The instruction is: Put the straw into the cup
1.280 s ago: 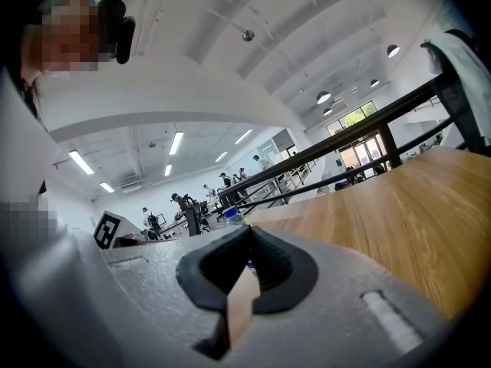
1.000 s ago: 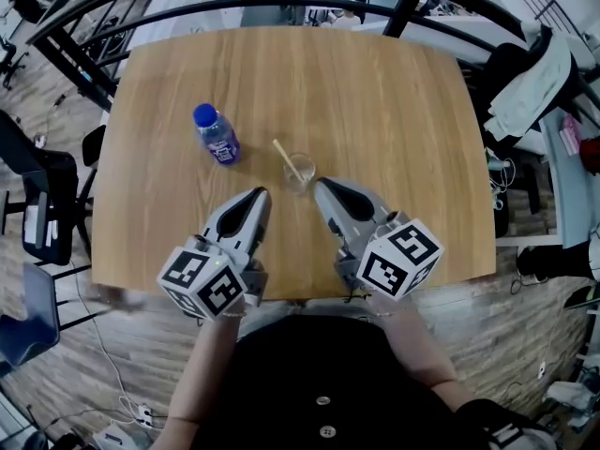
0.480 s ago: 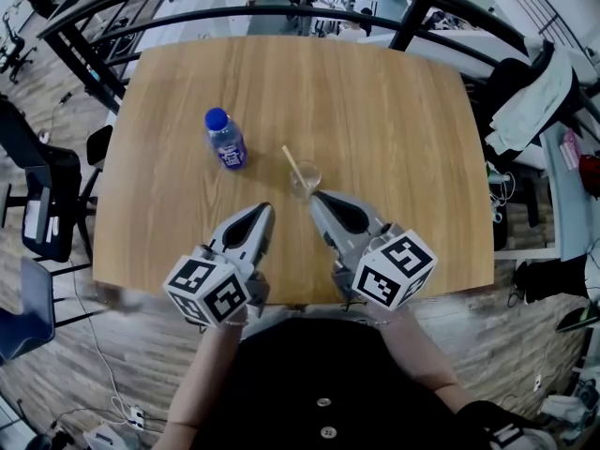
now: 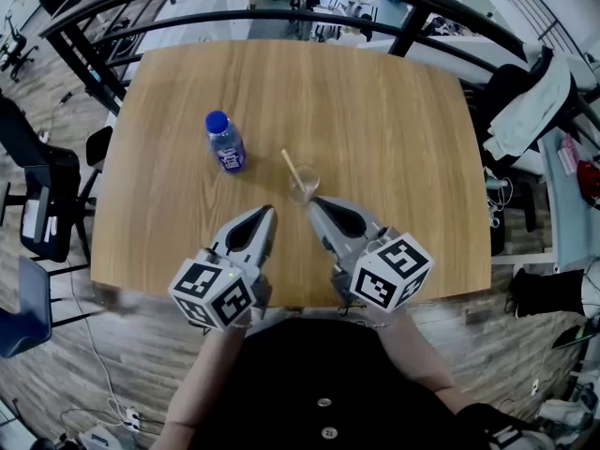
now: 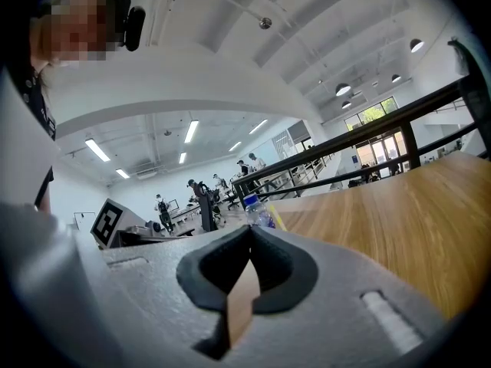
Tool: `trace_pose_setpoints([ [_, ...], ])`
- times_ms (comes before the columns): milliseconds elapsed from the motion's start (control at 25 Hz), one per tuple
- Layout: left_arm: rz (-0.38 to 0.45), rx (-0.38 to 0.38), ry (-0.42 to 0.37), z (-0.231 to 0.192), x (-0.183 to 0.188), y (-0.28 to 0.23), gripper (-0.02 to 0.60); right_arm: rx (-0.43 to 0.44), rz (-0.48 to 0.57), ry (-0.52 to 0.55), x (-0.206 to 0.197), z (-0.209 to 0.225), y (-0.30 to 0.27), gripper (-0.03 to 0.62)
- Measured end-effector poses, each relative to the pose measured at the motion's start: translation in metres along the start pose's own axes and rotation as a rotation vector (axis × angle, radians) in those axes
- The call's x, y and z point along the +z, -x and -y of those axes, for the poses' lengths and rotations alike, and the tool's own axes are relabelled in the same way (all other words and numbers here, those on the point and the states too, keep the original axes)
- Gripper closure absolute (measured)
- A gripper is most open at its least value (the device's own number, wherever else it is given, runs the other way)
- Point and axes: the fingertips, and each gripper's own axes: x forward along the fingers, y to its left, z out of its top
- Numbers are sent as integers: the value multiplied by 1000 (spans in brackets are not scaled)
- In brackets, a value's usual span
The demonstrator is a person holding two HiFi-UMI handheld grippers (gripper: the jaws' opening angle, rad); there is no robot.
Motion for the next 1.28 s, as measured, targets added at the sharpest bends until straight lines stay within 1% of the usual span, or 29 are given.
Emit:
trace_pose_setpoints([
  [440,-12,-29,9,5,-3,-1,566,2,-5,6,-1,1,0,595],
  [840,0,-20,16,4,-2,1,566,19,-8,0,-4,-3,0,595],
  [1280,-13,-19,19,3,-3,1,566,20,-12,-5,-4,-1,1,595],
])
